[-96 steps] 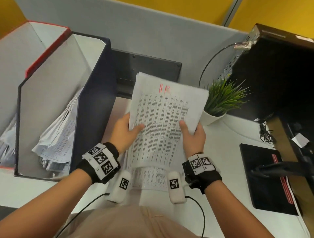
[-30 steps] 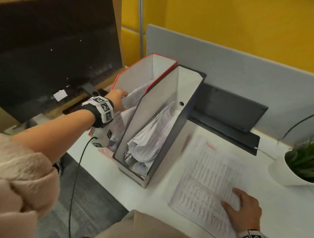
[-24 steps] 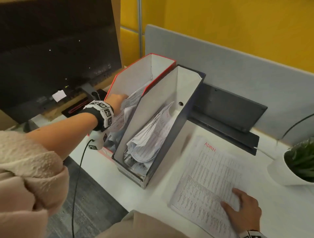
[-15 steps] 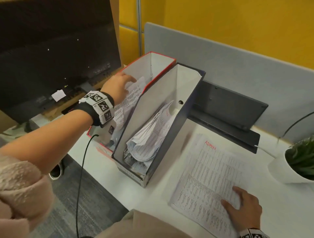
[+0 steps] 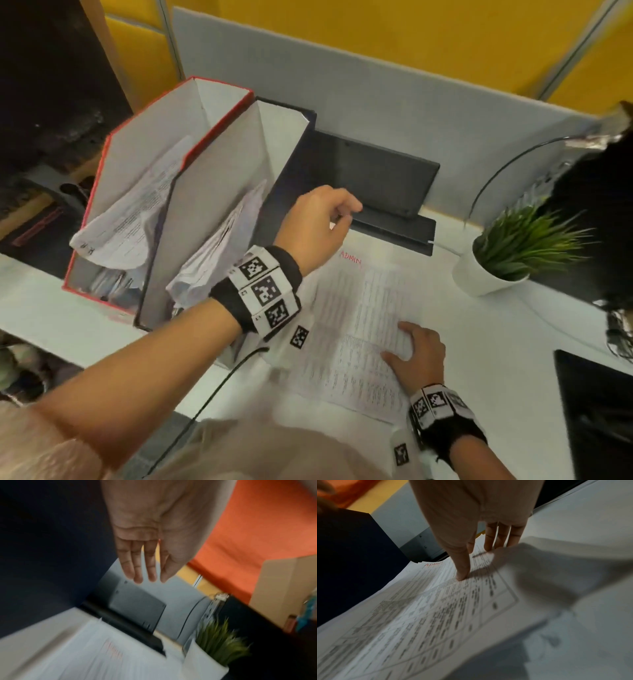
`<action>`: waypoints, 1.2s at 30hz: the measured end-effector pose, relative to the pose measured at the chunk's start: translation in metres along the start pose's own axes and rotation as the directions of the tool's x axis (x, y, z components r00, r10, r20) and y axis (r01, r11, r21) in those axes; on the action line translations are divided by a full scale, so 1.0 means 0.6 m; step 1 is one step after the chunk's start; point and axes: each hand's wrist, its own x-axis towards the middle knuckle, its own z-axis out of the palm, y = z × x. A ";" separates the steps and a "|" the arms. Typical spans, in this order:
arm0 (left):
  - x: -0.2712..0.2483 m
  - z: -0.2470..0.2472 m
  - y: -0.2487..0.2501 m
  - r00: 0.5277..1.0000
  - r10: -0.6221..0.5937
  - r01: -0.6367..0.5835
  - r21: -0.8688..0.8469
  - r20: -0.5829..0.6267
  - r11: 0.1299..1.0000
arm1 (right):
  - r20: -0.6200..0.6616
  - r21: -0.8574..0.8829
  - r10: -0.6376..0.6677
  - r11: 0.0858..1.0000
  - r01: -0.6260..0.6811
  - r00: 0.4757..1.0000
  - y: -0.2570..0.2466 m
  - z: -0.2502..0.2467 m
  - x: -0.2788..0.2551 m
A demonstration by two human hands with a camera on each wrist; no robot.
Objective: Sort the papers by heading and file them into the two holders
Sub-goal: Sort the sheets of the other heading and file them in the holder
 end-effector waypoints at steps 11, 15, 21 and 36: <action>-0.091 0.139 -0.142 0.681 -0.670 0.516 0.455 0.295 0.725 | 0.052 -0.023 0.023 1.000 -0.022 0.998 0.006 0.002 -0.004; -0.093 0.155 -0.145 0.754 -0.616 0.568 0.245 0.228 0.786 | 0.059 -0.127 0.032 0.992 -0.024 0.998 0.002 0.003 -0.009; -0.100 0.157 -0.152 0.805 -0.531 0.521 0.112 0.267 0.846 | 0.168 0.241 0.106 0.959 -0.146 0.980 -0.015 -0.007 -0.002; -0.125 0.131 -0.157 0.844 -0.435 0.516 -0.257 0.313 0.817 | 0.069 0.566 0.320 0.767 -0.301 0.945 -0.026 -0.032 0.027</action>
